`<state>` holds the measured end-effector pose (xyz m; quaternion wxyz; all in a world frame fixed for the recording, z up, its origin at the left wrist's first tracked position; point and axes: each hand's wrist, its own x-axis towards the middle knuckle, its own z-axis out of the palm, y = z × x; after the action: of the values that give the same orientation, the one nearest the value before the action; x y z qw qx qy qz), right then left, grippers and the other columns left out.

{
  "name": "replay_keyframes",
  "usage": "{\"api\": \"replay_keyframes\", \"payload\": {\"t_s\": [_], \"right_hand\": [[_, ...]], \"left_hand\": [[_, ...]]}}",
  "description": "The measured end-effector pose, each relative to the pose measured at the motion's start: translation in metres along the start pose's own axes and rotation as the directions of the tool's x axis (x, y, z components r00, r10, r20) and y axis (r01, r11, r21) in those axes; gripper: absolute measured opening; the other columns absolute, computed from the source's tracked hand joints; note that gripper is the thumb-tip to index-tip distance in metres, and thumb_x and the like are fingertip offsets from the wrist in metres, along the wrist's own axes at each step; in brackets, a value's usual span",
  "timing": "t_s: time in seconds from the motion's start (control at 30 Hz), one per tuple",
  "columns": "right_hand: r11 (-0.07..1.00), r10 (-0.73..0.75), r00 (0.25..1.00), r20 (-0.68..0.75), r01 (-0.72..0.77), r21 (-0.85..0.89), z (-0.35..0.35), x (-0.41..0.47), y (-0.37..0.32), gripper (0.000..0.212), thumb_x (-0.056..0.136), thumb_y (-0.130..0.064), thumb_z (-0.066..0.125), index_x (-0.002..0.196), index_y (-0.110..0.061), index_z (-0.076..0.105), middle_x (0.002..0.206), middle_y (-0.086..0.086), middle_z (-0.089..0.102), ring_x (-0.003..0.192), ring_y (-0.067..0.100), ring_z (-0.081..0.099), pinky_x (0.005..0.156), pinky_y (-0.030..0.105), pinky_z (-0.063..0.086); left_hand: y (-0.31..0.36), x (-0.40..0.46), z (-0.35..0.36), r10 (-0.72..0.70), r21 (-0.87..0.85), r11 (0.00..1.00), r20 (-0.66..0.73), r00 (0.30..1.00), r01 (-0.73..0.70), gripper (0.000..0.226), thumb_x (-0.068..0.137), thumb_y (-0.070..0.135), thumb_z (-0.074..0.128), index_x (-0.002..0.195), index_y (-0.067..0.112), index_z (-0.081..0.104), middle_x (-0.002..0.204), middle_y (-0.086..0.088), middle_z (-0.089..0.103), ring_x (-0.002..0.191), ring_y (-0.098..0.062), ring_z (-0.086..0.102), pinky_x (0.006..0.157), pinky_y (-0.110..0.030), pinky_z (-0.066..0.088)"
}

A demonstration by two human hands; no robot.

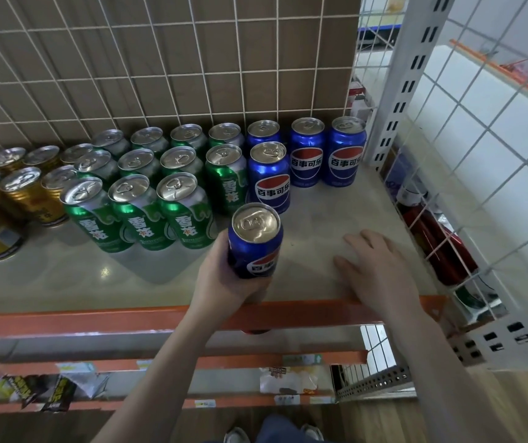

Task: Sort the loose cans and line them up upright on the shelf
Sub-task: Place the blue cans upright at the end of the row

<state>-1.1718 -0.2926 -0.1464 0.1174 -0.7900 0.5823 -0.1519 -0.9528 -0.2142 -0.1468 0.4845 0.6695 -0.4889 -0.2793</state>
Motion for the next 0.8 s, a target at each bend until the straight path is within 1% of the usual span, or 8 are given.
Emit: {"api": "replay_keyframes", "payload": {"t_s": [0.13, 0.23, 0.33, 0.47, 0.53, 0.6, 0.7, 0.8], "right_hand": [[1.0, 0.008, 0.999, 0.036, -0.008, 0.007, -0.002, 0.001, 0.0, 0.04, 0.091, -0.034, 0.057, 0.124, -0.012, 0.055, 0.136, 0.013, 0.044, 0.129, 0.031, 0.034, 0.1, 0.036, 0.033], [1.0, 0.005, 0.999, 0.031, -0.006, 0.027, -0.003, -0.001, 0.002, 0.038, 0.09, -0.032, 0.058, 0.122, -0.011, 0.057, 0.135, 0.013, 0.045, 0.128, 0.03, 0.035, 0.098, 0.036, 0.034], [0.999, 0.01, 0.999, 0.04, -0.012, 0.043, -0.005, -0.002, 0.005, 0.038, 0.091, -0.033, 0.057, 0.123, -0.013, 0.056, 0.135, 0.01, 0.045, 0.129, 0.028, 0.033, 0.099, 0.036, 0.034], [0.998, 0.011, 0.998, 0.064, -0.015, 0.065, -0.006, -0.001, 0.007, 0.042, 0.091, -0.032, 0.056, 0.129, -0.015, 0.054, 0.138, 0.011, 0.043, 0.132, 0.028, 0.031, 0.104, 0.037, 0.03], [0.998, 0.007, 0.998, 0.057, -0.01, 0.059, -0.006, -0.001, 0.008, 0.042, 0.09, -0.032, 0.057, 0.128, -0.014, 0.055, 0.137, 0.013, 0.045, 0.13, 0.03, 0.034, 0.104, 0.037, 0.03], [0.999, 0.003, 0.999, 0.05, -0.005, 0.043, -0.006, -0.001, 0.007, 0.042, 0.09, -0.032, 0.057, 0.128, -0.013, 0.055, 0.136, 0.014, 0.046, 0.129, 0.031, 0.035, 0.104, 0.037, 0.03], [1.0, 0.001, 0.999, 0.049, -0.002, 0.025, -0.006, -0.001, 0.007, 0.042, 0.091, -0.033, 0.054, 0.129, -0.013, 0.053, 0.137, 0.012, 0.044, 0.129, 0.03, 0.034, 0.104, 0.037, 0.029], [1.0, 0.001, 0.999, 0.049, -0.002, 0.026, -0.007, -0.001, 0.006, 0.04, 0.091, -0.034, 0.054, 0.126, -0.014, 0.053, 0.134, 0.009, 0.045, 0.127, 0.028, 0.035, 0.101, 0.035, 0.031]], "left_hand": [[0.004, 0.0, 0.003, 0.056, 0.039, 0.998, 0.059, 0.997, -0.058, 0.08, 0.044, 0.035, 0.08, 0.117, 0.035, 0.046, 0.109, 0.019, 0.058, 0.1, 0.012, 0.054, 0.08, -0.012, 0.047], [0.002, 0.003, 0.006, 0.038, 0.03, 0.999, 0.076, 0.996, -0.041, 0.078, 0.042, 0.039, 0.08, 0.113, 0.038, 0.048, 0.106, 0.024, 0.059, 0.099, 0.011, 0.056, 0.082, -0.018, 0.05], [0.003, 0.011, 0.013, 0.005, 0.014, 1.0, 0.085, 0.996, -0.007, 0.076, 0.04, 0.045, 0.078, 0.11, 0.031, 0.053, 0.106, 0.015, 0.063, 0.101, -0.004, 0.061, 0.087, -0.03, 0.051], [0.011, 0.023, 0.023, -0.045, 0.023, 0.999, 0.15, 0.988, 0.042, 0.077, 0.039, 0.045, 0.081, 0.109, 0.033, 0.052, 0.107, 0.011, 0.065, 0.102, -0.008, 0.062, 0.088, -0.029, 0.05], [0.02, 0.025, 0.021, -0.062, 0.059, 0.997, 0.202, 0.977, 0.051, 0.082, 0.045, 0.035, 0.088, 0.118, 0.023, 0.053, 0.112, 0.006, 0.064, 0.108, -0.015, 0.06, 0.089, -0.03, 0.05], [0.04, 0.024, 0.007, -0.082, 0.146, 0.988, 0.221, 0.972, 0.05, 0.085, 0.055, 0.033, 0.088, 0.128, 0.022, 0.047, 0.115, 0.009, 0.059, 0.11, -0.014, 0.056, 0.087, -0.024, 0.047], [0.084, 0.025, -0.019, -0.015, 0.351, 0.935, 0.174, 0.985, -0.047, 0.106, 0.047, 0.067, 0.07, 0.141, 0.032, 0.035, 0.125, 0.009, 0.051, 0.11, -0.011, 0.052, 0.092, -0.031, 0.046], [0.117, 0.037, -0.025, 0.019, 0.558, 0.805, 0.314, 0.949, -0.201, 0.087, 0.059, 0.063, 0.071, 0.136, 0.038, 0.041, 0.126, 0.013, 0.049, 0.11, -0.007, 0.048, 0.089, -0.027, 0.042]]}}
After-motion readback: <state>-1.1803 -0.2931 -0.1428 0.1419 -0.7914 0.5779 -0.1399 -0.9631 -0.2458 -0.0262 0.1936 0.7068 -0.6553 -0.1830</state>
